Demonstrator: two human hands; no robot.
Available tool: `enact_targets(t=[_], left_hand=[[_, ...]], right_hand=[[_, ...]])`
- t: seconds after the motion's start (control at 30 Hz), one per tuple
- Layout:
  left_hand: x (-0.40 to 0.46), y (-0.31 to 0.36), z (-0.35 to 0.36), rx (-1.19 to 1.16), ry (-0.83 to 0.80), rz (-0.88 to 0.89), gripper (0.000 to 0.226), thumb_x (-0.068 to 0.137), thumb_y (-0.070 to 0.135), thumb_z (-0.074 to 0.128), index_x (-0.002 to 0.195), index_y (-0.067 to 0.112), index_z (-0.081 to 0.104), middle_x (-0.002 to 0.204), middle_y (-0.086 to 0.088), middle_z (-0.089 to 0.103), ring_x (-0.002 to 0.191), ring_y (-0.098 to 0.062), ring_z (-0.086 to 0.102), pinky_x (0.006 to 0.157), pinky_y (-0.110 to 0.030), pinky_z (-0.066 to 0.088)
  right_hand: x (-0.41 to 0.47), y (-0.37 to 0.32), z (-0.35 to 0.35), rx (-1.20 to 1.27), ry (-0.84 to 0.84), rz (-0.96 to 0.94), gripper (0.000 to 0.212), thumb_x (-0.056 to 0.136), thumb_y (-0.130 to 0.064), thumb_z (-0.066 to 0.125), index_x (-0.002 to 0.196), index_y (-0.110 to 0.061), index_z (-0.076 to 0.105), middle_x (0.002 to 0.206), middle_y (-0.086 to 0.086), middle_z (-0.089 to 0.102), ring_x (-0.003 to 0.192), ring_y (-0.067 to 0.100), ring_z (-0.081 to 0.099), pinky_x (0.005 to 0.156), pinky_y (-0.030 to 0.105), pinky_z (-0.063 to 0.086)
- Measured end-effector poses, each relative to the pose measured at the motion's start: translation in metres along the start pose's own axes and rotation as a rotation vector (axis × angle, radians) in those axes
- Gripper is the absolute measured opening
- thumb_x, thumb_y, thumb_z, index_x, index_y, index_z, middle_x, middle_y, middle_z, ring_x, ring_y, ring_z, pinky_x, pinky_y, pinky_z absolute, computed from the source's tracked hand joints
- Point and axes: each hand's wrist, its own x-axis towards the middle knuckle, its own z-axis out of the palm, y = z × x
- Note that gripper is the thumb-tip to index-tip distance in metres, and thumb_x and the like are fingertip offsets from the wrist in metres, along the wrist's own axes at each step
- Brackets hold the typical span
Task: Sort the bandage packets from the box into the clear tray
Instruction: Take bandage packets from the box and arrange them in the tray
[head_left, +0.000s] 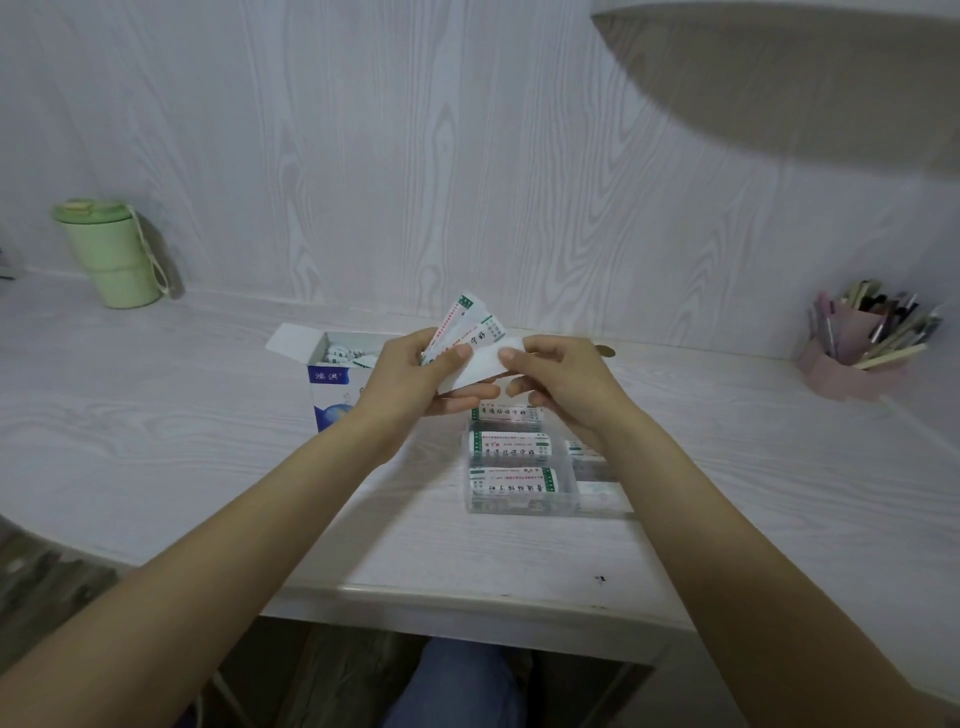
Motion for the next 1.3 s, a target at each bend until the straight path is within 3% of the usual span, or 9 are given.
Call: enact_targets(t=[0.1,0.27,0.37,0.53,0.8,0.87,0.97,1.13,1.3], left_hand=[[-0.003,0.001,0.006,0.009,-0.04,0.002,0.013,0.095,0.014,0.054,0.106,0.017,0.062,0.102,-0.012,0.071,0.081,-0.03,0.072,0.072,-0.03,0.059],[-0.005,-0.002,0.019,0.031,-0.04,0.032,0.013,0.095,0.011,0.053,0.106,0.012,0.061,0.099,-0.018,0.069,0.082,-0.025,0.072,0.071,-0.025,0.059],[-0.007,-0.004,0.031,0.057,-0.016,0.046,0.02,0.095,0.011,0.054,0.113,0.006,0.059,0.089,-0.017,0.071,0.077,-0.02,0.072,0.066,-0.022,0.058],[-0.013,-0.005,0.051,0.066,-0.018,0.049,0.017,0.095,0.012,0.054,0.112,0.008,0.058,0.089,-0.015,0.071,0.075,-0.018,0.073,0.064,-0.021,0.058],[-0.022,-0.005,0.07,0.046,-0.014,0.05,0.016,0.096,0.011,0.052,0.111,0.01,0.056,0.087,-0.014,0.07,0.074,-0.017,0.073,0.065,-0.021,0.058],[-0.022,-0.004,0.071,0.053,-0.003,0.049,0.016,0.096,0.011,0.052,0.111,0.01,0.056,0.088,-0.014,0.07,0.074,-0.017,0.073,0.066,-0.021,0.058],[-0.023,-0.005,0.071,0.061,0.011,0.04,0.017,0.096,0.011,0.052,0.112,0.01,0.056,0.089,-0.015,0.07,0.075,-0.018,0.073,0.065,-0.021,0.058],[-0.022,-0.006,0.071,0.07,0.023,0.034,0.015,0.096,0.011,0.052,0.11,0.012,0.056,0.089,-0.014,0.071,0.076,-0.018,0.073,0.067,-0.022,0.059],[-0.021,-0.008,0.074,0.07,-0.004,0.028,0.016,0.096,0.01,0.052,0.111,0.009,0.057,0.087,-0.014,0.07,0.075,-0.019,0.073,0.065,-0.022,0.058]], right_hand=[[-0.006,0.002,-0.007,0.259,0.045,0.028,0.004,0.087,0.0,0.062,0.085,0.0,0.065,0.076,0.011,0.066,0.061,0.007,0.066,0.059,0.012,0.051],[-0.024,0.008,-0.035,0.455,0.128,0.083,0.019,0.09,-0.017,0.061,0.08,-0.001,0.066,0.074,0.009,0.069,0.068,0.012,0.068,0.065,0.015,0.055],[-0.038,0.012,-0.055,0.213,0.161,0.035,0.004,0.085,0.0,0.064,0.086,-0.003,0.067,0.08,0.005,0.068,0.075,0.012,0.067,0.068,0.014,0.053],[-0.059,0.021,-0.089,-0.206,0.255,0.008,0.012,0.08,0.002,0.07,0.084,-0.009,0.071,0.081,0.005,0.068,0.076,0.012,0.065,0.075,0.02,0.054],[-0.067,0.035,-0.092,-0.775,0.164,-0.006,0.01,0.078,-0.001,0.068,0.083,-0.009,0.073,0.076,-0.001,0.064,0.063,-0.002,0.053,0.051,0.001,0.037],[-0.064,0.036,-0.086,-0.839,0.137,0.0,0.012,0.077,-0.001,0.069,0.081,-0.011,0.072,0.07,-0.002,0.062,0.063,0.004,0.055,0.054,0.004,0.04],[-0.06,0.037,-0.079,-0.977,0.145,0.023,0.016,0.075,-0.008,0.07,0.075,-0.024,0.066,0.075,-0.003,0.065,0.081,0.016,0.061,0.069,0.027,0.052],[-0.063,0.034,-0.074,-1.173,0.115,-0.02,0.013,0.077,-0.014,0.073,0.082,-0.021,0.063,0.093,-0.002,0.067,0.095,0.018,0.056,0.067,0.026,0.038],[-0.061,0.033,-0.072,-1.193,0.058,-0.019,0.016,0.076,-0.01,0.073,0.077,-0.02,0.061,0.09,0.0,0.068,0.091,0.019,0.061,0.069,0.03,0.048]])
